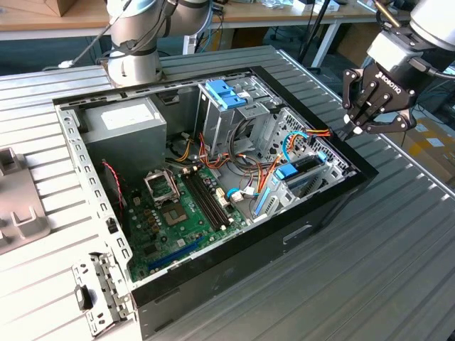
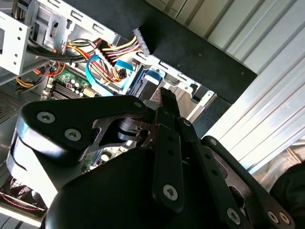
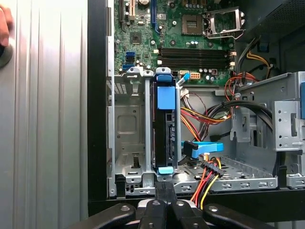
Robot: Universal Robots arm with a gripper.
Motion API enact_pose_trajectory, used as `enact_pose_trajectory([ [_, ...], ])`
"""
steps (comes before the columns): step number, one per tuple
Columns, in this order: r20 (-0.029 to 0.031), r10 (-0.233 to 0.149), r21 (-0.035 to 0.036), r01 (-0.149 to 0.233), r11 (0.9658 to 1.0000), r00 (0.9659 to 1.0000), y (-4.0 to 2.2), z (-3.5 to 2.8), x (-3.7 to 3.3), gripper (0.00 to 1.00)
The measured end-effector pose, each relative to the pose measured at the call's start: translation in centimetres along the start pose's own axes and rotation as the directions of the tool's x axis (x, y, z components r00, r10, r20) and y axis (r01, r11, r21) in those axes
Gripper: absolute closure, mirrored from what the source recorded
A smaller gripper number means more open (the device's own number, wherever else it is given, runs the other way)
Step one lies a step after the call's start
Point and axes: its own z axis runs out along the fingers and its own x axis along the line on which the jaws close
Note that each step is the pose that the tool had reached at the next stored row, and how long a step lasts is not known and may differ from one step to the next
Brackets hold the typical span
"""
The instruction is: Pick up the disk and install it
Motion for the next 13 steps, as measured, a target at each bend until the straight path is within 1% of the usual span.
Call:
enact_pose_trajectory([
  [9,0.0001,-0.001,-0.0001,0.001,1.0,1.0,-0.02,0.0,0.0,0.89],
  [13,-0.0016,-0.041,-0.0035,0.041,0.9992,0.9992,-0.1,0.03,-0.15,0.89],
])
